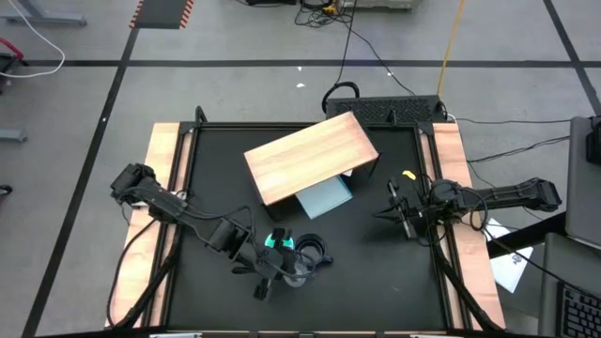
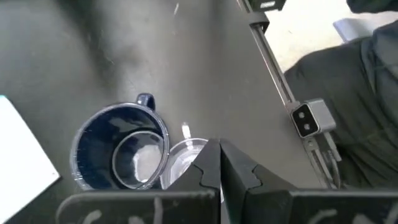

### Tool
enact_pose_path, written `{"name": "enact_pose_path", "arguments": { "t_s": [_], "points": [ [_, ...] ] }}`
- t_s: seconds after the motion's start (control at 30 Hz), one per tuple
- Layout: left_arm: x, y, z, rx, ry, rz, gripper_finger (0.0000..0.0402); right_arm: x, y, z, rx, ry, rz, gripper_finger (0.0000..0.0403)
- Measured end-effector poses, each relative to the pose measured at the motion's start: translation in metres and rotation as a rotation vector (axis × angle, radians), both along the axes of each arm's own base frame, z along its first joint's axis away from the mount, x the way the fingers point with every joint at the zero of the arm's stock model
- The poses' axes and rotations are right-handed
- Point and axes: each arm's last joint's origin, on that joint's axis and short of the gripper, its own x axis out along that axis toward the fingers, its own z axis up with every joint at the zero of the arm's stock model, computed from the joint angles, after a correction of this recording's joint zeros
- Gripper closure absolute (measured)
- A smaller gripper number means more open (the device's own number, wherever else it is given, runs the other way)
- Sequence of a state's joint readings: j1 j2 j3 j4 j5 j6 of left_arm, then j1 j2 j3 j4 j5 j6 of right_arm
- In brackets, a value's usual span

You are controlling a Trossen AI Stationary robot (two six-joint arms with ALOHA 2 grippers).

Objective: Stack small to large cups/mugs on shelf
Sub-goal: Put the transparent mug on the shelf

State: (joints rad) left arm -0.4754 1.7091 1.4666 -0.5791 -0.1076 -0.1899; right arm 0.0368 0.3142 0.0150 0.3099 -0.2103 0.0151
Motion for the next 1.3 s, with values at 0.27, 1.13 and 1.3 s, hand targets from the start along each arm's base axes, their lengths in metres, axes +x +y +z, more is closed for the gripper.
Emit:
{"name": "enact_pose_path", "arguments": {
  "t_s": [0.27, 1.13, 1.3],
  "points": [
    [0.016, 0.009, -0.019, -0.023, 0.057, 0.077, 0.0401, 0.0, 0.0, 0.0, -0.003, 0.0, 0.0, 0.0403],
    [0.057, -0.021, -0.023, 0.075, 0.328, -0.18, 0.0401, 0.001, 0.0, -0.001, -0.035, 0.005, -0.002, 0.0403],
    [0.06, -0.023, -0.032, 0.064, 0.352, -0.198, 0.0401, 0.001, 0.0, -0.002, -0.035, 0.014, -0.003, 0.0403]
  ]
}}
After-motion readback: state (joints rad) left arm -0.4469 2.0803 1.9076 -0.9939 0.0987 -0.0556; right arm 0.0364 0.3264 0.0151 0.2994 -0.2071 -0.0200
